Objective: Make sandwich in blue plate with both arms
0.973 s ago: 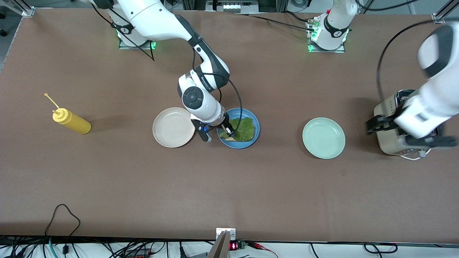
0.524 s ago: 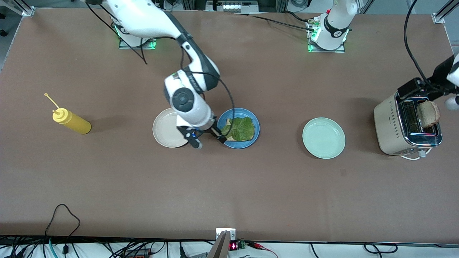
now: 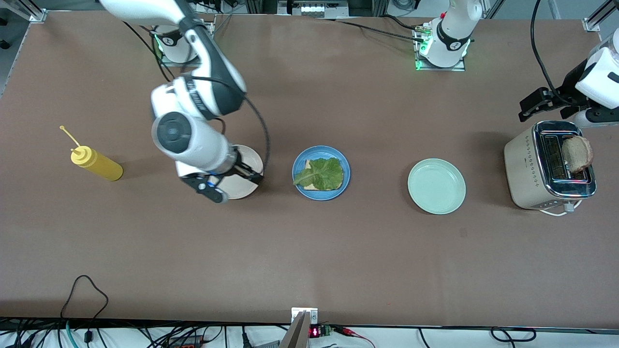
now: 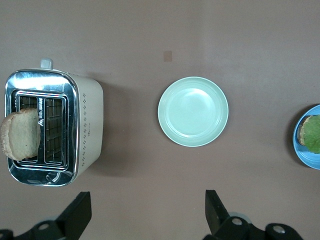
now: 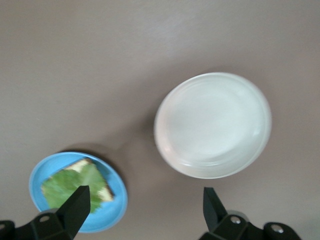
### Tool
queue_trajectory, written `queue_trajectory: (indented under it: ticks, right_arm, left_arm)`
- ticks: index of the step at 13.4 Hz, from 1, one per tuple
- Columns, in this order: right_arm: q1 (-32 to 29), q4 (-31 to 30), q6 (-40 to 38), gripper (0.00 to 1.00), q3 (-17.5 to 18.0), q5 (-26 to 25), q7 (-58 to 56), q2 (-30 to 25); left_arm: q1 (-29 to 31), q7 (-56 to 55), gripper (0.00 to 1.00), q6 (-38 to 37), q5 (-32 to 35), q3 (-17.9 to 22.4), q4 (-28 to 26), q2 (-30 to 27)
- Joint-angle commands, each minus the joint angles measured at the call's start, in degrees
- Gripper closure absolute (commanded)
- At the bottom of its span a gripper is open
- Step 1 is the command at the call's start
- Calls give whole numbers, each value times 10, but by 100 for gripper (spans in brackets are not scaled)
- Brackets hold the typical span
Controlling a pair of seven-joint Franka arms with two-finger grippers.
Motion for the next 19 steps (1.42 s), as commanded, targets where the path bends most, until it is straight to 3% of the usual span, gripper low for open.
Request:
queue_trajectory:
  ticks: [1,3,6,9,14,19]
  right_arm:
    - [-42,-17,-65,0,8,-23,-92,-41]
    - [-66,-46,-87,0,7,-31,-163,-74]
    - [-109,-170,-58,0,4,-39,-269,-169]
    - [-202,-267,-43,0,5,-70,-450,-240]
    - [-324,-321,-9,0,5,-85,-719,-277]
    - [-425,-332,44,0,6,-85,-1012,-271]
  left_arm:
    - [8,11,0,2,-7,-2,-15,-11]
    - [8,6,0,2,-7,-2,-15,-11]
    - [8,6,0,3,-7,-2,-16,-10]
    - [7,1,0,4,-8,-3,-15,-3]
    - [7,1,0,4,-8,-5,-10,-4]
    - [8,21,0,-4,-8,9,-4,-5]
